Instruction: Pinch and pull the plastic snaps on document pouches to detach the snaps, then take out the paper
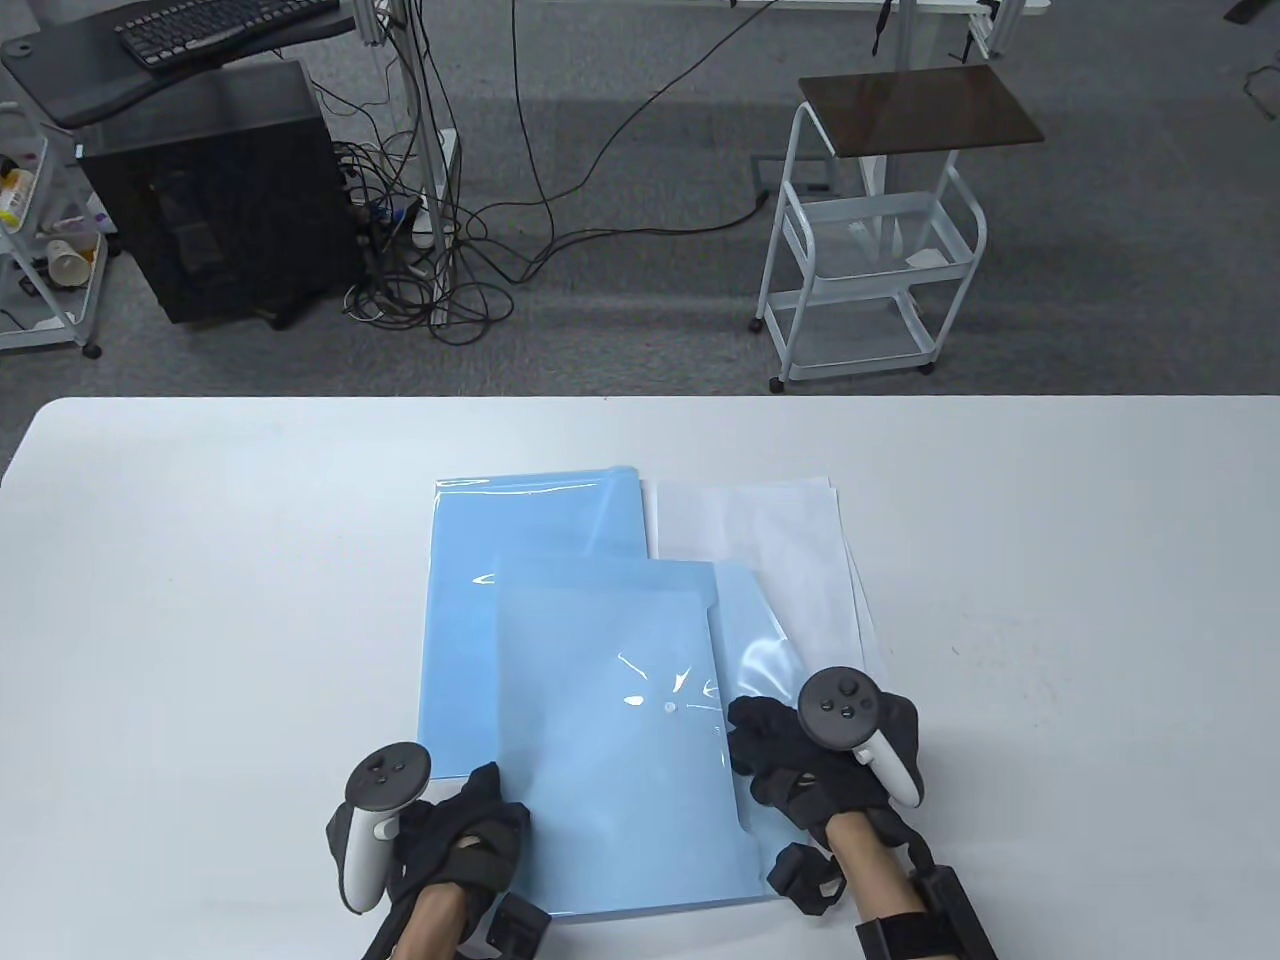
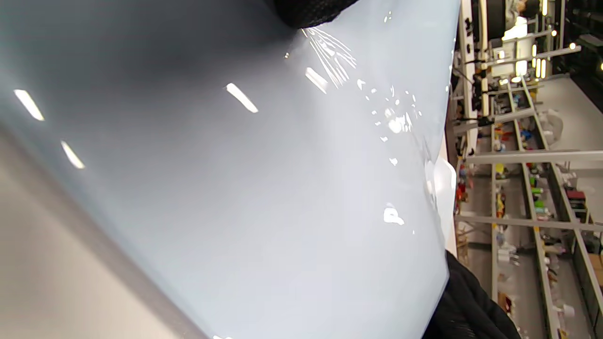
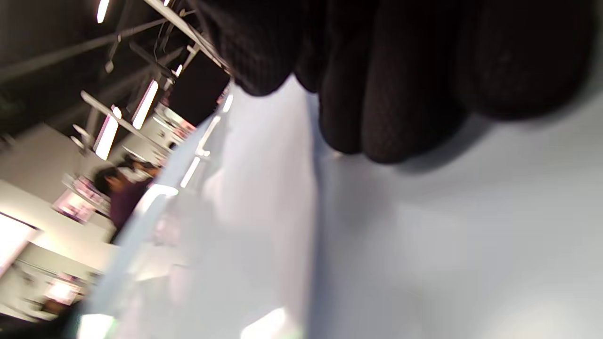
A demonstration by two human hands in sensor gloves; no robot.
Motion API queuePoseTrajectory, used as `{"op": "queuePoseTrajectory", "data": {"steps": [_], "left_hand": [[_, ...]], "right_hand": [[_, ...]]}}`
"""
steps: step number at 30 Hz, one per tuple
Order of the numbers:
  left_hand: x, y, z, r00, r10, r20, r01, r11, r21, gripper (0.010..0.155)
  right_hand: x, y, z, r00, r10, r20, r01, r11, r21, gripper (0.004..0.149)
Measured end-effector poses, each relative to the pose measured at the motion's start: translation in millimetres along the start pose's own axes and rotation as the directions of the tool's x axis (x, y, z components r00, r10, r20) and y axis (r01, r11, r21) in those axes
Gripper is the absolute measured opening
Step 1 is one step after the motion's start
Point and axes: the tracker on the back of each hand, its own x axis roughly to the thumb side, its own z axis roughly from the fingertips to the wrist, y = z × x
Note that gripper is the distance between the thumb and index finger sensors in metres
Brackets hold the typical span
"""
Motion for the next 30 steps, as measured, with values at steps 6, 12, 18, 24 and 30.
{"op": "queuePoseTrajectory", "data": {"steps": [6, 12, 18, 24, 30], "left_hand": [[-1, 0, 0, 1.000, -0.009, 0.003, 0.009, 1.000, 0.000, 0.055], [1, -2, -1, 1.000, -0.007, 0.019, 0.007, 1.000, -0.014, 0.055], [1, -1, 0, 1.000, -0.023, 0.021, 0.023, 1.000, -0.003, 0.055], [1, -1, 0, 0.999, -0.035, 0.025, 0.035, 0.999, 0.006, 0.055], [0, 0, 0, 0.999, -0.044, 0.019, 0.044, 0.999, 0.011, 0.056]], "right_hand": [[-7, 2, 0, 0.982, -0.187, -0.006, 0.187, 0.979, 0.086, 0.075], [-9, 11, -2, 0.939, -0.335, -0.074, 0.343, 0.916, 0.209, 0.088], [3, 12, 0, 0.993, -0.083, -0.084, 0.093, 0.988, 0.124, 0.083], [16, 7, 9, 1.000, 0.012, -0.015, -0.011, 1.000, 0.016, 0.089], [-2, 8, 5, 0.966, -0.248, -0.079, 0.251, 0.967, 0.043, 0.077]]}}
